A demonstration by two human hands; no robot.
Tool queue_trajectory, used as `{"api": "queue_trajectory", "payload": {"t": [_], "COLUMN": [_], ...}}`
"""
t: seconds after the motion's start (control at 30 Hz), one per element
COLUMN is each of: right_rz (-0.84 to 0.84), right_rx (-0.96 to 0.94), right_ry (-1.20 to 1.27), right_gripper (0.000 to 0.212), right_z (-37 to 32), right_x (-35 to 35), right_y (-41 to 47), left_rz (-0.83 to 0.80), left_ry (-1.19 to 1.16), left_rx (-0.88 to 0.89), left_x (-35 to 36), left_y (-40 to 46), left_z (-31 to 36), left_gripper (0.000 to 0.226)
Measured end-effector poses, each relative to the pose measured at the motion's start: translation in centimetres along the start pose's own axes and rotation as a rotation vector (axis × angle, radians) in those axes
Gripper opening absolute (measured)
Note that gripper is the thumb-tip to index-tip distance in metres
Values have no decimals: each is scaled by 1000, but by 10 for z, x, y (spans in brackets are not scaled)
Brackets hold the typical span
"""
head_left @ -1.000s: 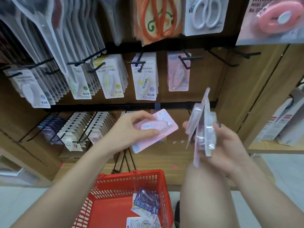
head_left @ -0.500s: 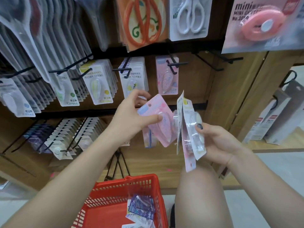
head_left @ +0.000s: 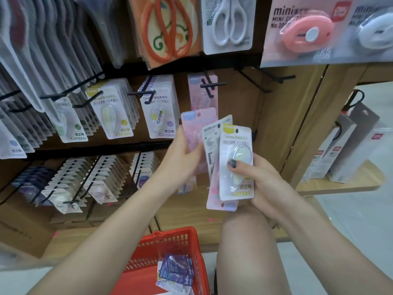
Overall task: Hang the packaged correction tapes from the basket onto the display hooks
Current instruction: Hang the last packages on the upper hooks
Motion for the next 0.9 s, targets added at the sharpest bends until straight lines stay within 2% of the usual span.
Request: {"api": "queue_trajectory", "payload": {"t": [0.07, 0.13, 0.23, 0.47, 0.9], "right_rz": [131, 185, 174, 80, 66], "right_rx": [-94, -157, -207, -251, -197], "right_ry": [-147, -233, -244, -245, -120], "right_gripper": [67, 68, 64, 57, 52], "right_z": [-10, -17, -21, -30, -30], "right_x": [-4, -6, -11, -16, -21], "right_y": [-3, -6, -8, -12, -7], "left_rz": [-9, -28, -42, -113, 50], "left_ry": [-9, -39, -54, -124, 8], "left_rx": [19, -2, -7, 139, 107], "left_x": [-5, -7, -8, -3, -5], "left_y": [3, 5, 9, 13, 16], "left_z": [4, 7, 10, 30, 20], "left_gripper": [36, 31, 35, 40, 28]}}
Point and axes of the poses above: each hand's wrist, its own y-axis towards the middle knuckle, its own x-axis out of the palm, z = x × y, the point moved 5 cm from there along y, towards the middle knuckle, and after that the axes turned 10 degrees about y, right-handed, at the moved point
